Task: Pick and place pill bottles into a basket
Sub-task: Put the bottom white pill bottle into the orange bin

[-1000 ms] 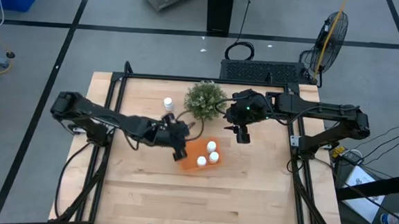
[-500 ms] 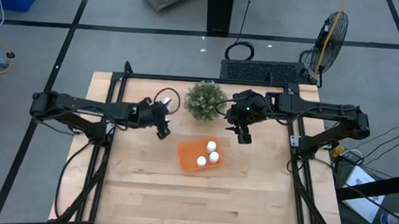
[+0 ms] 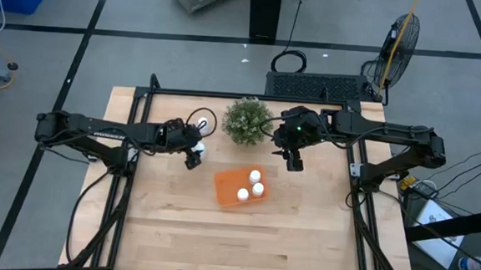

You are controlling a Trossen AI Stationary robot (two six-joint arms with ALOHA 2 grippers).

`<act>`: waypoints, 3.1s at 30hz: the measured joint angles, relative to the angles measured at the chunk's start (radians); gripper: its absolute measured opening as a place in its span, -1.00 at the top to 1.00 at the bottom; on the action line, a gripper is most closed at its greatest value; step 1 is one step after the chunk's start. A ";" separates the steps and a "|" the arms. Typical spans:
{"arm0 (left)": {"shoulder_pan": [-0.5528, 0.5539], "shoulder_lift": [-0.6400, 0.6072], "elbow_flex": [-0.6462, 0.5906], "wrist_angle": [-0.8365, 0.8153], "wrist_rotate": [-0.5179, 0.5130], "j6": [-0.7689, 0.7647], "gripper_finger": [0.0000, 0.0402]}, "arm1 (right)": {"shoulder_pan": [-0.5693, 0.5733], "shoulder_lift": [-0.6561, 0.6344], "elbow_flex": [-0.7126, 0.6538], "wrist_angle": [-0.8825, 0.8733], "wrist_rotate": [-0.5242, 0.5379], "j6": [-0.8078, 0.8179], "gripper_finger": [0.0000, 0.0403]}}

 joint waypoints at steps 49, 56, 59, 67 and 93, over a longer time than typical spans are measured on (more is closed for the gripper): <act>0.018 0.102 -0.154 0.318 0.079 -0.035 -0.28 | 0.000 0.000 0.000 0.015 -0.026 0.001 0.07; 0.018 0.084 -0.152 0.318 0.081 -0.046 0.13 | 0.000 0.000 0.000 0.015 -0.024 0.001 0.08; 0.018 0.060 -0.134 0.290 0.106 -0.071 0.18 | 0.000 0.000 0.000 0.015 -0.023 0.000 0.12; -0.012 0.009 0.105 0.039 0.083 -0.083 0.18 | 0.000 0.000 0.000 0.011 -0.023 0.001 0.21; -0.361 0.298 0.254 0.340 -0.045 -0.250 0.18 | 0.000 0.000 0.000 -0.015 -0.023 0.008 0.22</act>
